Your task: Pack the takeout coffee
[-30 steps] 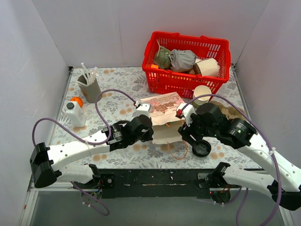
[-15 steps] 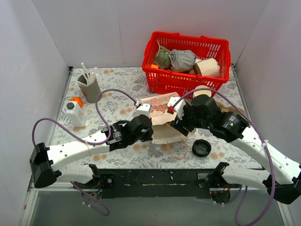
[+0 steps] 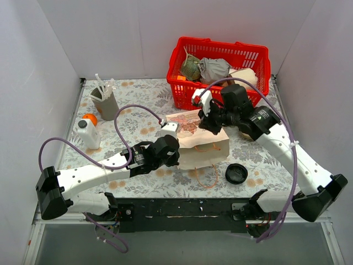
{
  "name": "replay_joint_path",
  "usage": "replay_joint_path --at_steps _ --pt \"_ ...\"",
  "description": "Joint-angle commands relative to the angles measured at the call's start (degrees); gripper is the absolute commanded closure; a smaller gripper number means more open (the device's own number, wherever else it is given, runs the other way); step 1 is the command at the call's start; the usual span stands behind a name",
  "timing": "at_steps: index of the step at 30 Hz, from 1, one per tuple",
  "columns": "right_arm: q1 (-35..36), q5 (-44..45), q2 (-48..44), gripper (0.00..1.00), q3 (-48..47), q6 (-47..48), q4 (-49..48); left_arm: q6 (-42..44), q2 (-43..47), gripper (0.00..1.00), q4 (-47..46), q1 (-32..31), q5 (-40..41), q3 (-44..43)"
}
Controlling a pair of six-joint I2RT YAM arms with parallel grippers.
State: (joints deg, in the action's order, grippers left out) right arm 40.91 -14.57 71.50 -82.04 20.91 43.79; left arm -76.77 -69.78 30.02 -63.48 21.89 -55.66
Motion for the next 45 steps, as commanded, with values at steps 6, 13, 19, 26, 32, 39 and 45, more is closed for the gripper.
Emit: replay_joint_path --at_steps 6,13,19,26,32,39,45 --pt "-5.9 -13.8 -3.9 0.74 -0.4 5.5 1.4 0.8 -0.2 1.0 0.7 0.3 0.6 -0.7" --pt "-5.6 -21.5 -13.5 0.43 10.3 15.6 5.8 1.2 0.5 1.0 0.7 0.9 -0.5 -0.9" --pt "-5.2 -21.7 -18.1 0.36 15.3 21.5 5.9 1.5 0.6 1.0 1.1 1.3 -1.0 -1.2" --pt "-5.2 -20.1 -15.4 0.68 13.5 17.5 3.7 1.9 0.4 1.0 0.7 1.3 -1.3 -1.0" --pt "-5.2 -19.5 -10.5 0.99 11.8 5.3 -1.9 2.5 -0.4 1.0 1.3 1.3 -1.4 -1.6" --pt "-6.5 -14.2 5.5 0.99 3.2 2.3 2.6 2.5 -0.4 1.0 1.2 1.3 -2.0 -1.6" --pt "-7.0 -9.3 9.6 0.99 0.7 -1.2 -1.8 2.7 -1.5 1.0 0.7 1.3 -2.3 -2.0"
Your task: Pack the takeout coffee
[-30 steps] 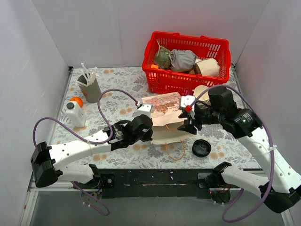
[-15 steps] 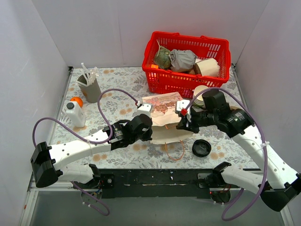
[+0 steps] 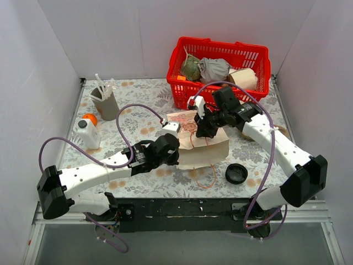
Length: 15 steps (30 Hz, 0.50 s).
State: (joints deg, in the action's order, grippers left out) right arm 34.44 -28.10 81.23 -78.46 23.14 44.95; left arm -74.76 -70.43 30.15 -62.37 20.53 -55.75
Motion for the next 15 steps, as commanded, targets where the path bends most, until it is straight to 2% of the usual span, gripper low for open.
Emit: replay_joint_path --at_steps 1,6,15 --pt "-0.7 4.9 0.1 0.99 -2.6 -3.8 -4.6 0.8 -1.0 1.0 0.6 0.1 -0.9 -2.0" --pt "-1.3 12.4 1.6 0.99 -2.3 -5.6 -6.5 0.4 -1.3 1.0 1.0 0.1 -0.9 -2.3" --pt "-1.7 17.5 3.6 0.99 0.8 -5.8 -13.6 -0.4 -0.9 1.0 1.6 0.1 -1.0 -2.0"
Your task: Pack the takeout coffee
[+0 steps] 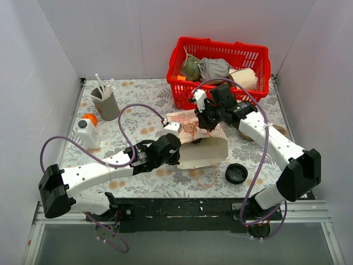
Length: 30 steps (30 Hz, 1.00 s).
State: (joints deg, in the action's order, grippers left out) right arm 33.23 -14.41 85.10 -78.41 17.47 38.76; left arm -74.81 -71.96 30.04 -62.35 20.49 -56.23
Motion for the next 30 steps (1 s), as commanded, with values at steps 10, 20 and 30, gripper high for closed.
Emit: replay_joint_path --at_steps 10,20,30 --pt "-0.5 3.3 1.4 0.99 3.4 1.9 -7.0 -1.5 0.2 1.0 1.8 0.1 -0.7 -1.9" --pt "-0.4 -8.1 -11.7 0.55 8.4 -3.6 -7.6 -4.2 1.2 1.0 0.5 0.1 0.0 -2.4" --pt "-0.5 -7.0 -34.1 0.22 17.8 -7.8 -6.9 -6.2 1.5 1.0 1.2 0.3 1.5 -3.5"
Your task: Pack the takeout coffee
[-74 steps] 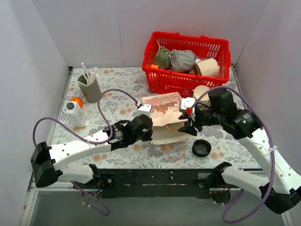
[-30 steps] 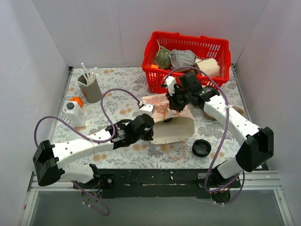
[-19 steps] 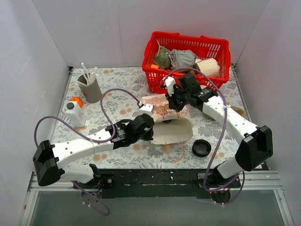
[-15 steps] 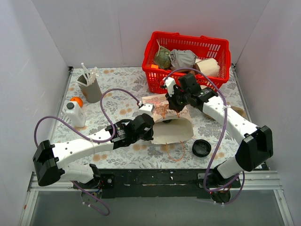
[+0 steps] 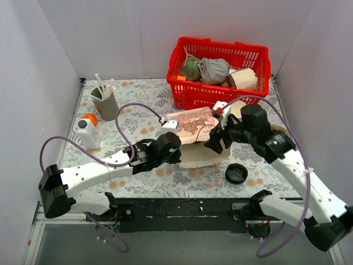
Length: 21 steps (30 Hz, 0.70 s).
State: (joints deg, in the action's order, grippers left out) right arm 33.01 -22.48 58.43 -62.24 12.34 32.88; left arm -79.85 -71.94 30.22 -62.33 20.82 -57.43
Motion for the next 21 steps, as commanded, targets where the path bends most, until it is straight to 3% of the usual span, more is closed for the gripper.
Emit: replay_joint_path --at_steps 1,6,11,14,18,21 --pt "-0.2 2.0 -9.1 0.21 2.1 -2.9 -0.8 -1.3 1.5 1.0 0.9 0.3 0.9 -2.4" --pt "-0.2 0.2 -17.6 0.16 1.8 -3.6 0.8 -1.7 1.6 1.0 1.2 0.4 1.0 -2.6" --pt "-0.2 -10.5 -20.9 0.25 5.9 -5.5 9.2 -2.9 2.0 1.0 1.3 0.5 1.3 -2.7" --pt "-0.2 -9.7 -23.1 0.27 10.1 -9.8 11.5 -3.6 2.2 1.0 1.7 0.5 1.1 -2.5" --pt "-0.1 -8.4 -25.3 0.3 15.9 -14.5 5.2 -4.3 1.9 1.0 1.8 0.5 1.3 -2.6" --pt "0.0 -1.1 -26.0 0.33 23.0 -21.8 -3.5 -4.9 1.5 1.0 1.5 0.5 1.2 -2.5"
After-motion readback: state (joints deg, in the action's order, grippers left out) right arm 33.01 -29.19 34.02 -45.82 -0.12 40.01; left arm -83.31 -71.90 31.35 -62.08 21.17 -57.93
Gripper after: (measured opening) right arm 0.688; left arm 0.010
